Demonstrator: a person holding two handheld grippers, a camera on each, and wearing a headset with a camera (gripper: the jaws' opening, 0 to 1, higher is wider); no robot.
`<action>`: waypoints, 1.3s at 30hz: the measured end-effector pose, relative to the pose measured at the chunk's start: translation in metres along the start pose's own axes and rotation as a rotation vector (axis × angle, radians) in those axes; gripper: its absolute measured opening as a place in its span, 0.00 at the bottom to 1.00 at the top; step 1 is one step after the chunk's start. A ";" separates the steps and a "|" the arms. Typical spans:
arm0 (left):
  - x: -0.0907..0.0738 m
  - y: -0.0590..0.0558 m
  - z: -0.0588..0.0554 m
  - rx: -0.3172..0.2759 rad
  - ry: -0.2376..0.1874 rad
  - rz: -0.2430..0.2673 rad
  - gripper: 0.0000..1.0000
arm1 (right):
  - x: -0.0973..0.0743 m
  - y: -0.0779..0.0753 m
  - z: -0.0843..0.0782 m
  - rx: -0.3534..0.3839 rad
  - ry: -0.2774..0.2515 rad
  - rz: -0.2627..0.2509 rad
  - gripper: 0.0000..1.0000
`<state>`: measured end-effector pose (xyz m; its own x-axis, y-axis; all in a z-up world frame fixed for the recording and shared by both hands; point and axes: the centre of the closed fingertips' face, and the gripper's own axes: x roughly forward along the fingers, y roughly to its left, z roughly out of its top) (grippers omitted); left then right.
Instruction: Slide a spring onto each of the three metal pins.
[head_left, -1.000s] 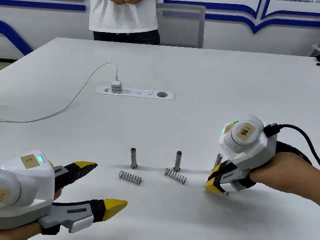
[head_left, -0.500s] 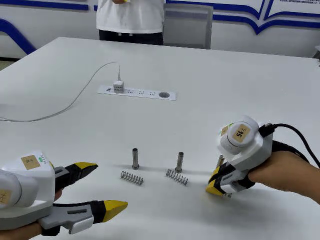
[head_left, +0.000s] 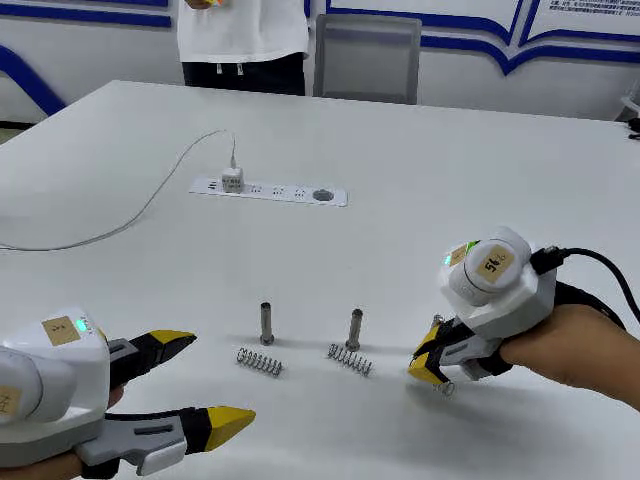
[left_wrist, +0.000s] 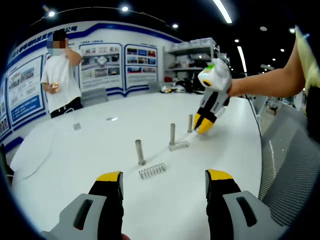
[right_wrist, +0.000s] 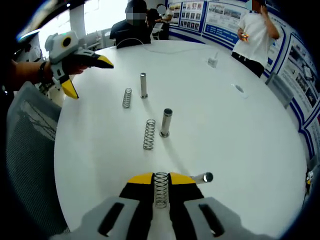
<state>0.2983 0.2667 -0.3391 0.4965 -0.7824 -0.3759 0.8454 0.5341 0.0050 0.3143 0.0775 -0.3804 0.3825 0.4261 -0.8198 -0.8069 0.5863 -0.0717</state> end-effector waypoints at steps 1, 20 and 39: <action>0.000 0.000 0.000 0.000 0.000 -0.001 0.68 | -0.001 -0.001 0.000 0.006 -0.005 -0.002 0.12; 0.003 -0.002 0.001 0.007 0.000 -0.013 0.68 | -0.017 -0.006 -0.002 0.116 -0.093 -0.048 0.12; 0.002 -0.003 0.000 0.007 0.003 -0.008 0.68 | -0.024 -0.006 -0.006 0.164 -0.142 -0.063 0.12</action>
<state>0.2972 0.2635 -0.3404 0.4888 -0.7858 -0.3789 0.8509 0.5253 0.0082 0.3070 0.0600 -0.3641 0.4990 0.4708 -0.7276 -0.6996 0.7143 -0.0177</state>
